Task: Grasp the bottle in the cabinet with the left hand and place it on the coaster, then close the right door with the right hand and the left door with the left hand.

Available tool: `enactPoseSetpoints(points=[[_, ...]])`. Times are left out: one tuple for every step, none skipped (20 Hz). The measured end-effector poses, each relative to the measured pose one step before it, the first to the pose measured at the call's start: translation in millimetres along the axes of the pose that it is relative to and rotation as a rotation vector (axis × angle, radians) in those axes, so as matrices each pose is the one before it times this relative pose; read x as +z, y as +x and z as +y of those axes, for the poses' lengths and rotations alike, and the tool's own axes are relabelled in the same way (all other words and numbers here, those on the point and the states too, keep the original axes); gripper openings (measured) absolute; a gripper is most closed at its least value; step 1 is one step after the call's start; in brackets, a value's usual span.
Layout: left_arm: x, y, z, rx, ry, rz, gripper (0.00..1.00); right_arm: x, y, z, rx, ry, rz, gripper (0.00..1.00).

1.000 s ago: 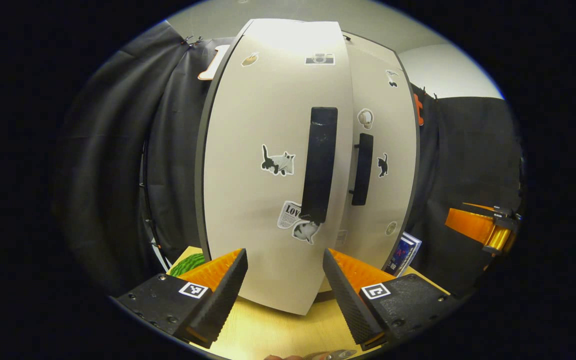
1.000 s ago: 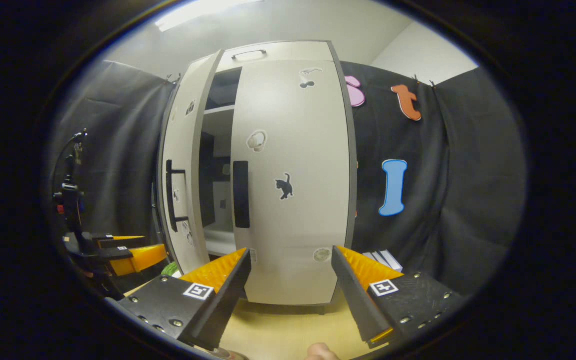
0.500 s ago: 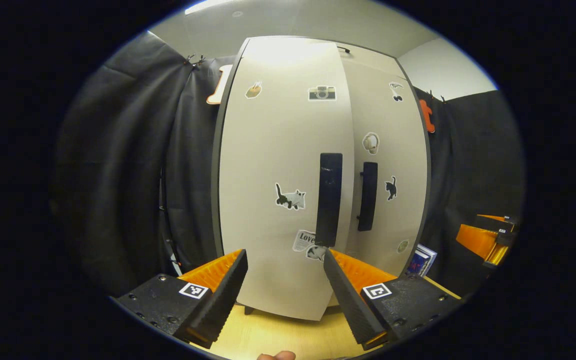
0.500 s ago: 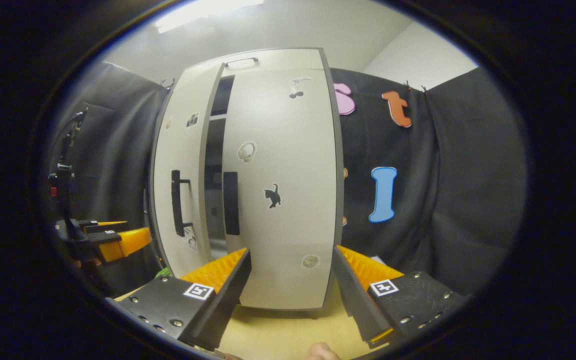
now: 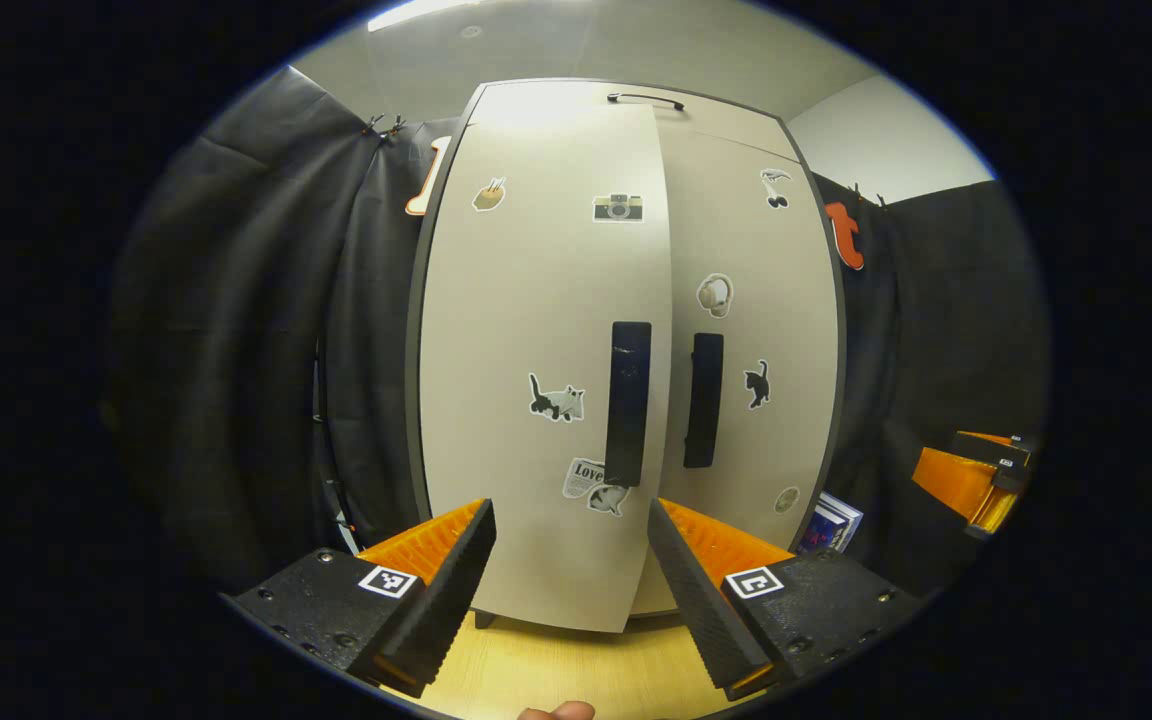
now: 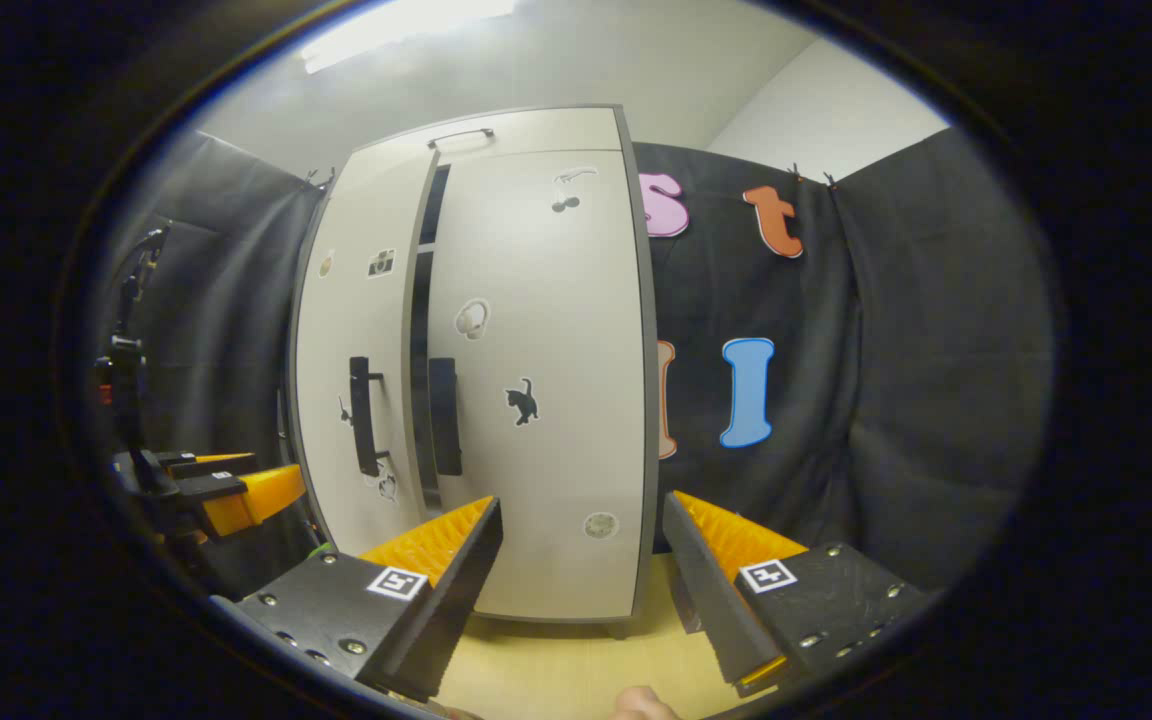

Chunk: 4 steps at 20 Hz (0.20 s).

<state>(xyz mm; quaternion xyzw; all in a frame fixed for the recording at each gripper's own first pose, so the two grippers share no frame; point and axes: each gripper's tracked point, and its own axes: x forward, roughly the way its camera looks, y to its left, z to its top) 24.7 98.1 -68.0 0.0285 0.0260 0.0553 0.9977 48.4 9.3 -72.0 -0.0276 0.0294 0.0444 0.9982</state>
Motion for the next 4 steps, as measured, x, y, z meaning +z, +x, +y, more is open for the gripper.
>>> enactPoseSetpoints(points=[[1.77, 0.85, -2.34, -0.00127, -0.00054, -0.00226, 0.96, 0.63, -1.57, -2.32, -0.00132, -0.00152, -0.00118, 0.98], [0.63, -0.36, -2.19, -0.00158, 0.00022, -0.00333, 0.96, 0.93, -0.58, -2.19, -0.00015, -0.00059, -0.00187, 0.98], [0.53, -2.61, 0.06, 0.00076, 0.00213, 0.00012, 0.96, 1.29, -0.81, -2.02, 0.00058, 0.00005, -0.00197, 0.98], [0.05, -1.71, -1.46, 0.00137, 0.00175, -0.00108, 0.96, 0.47, -0.49, -1.83, 0.00172, 0.00014, -0.00163, 0.98]])
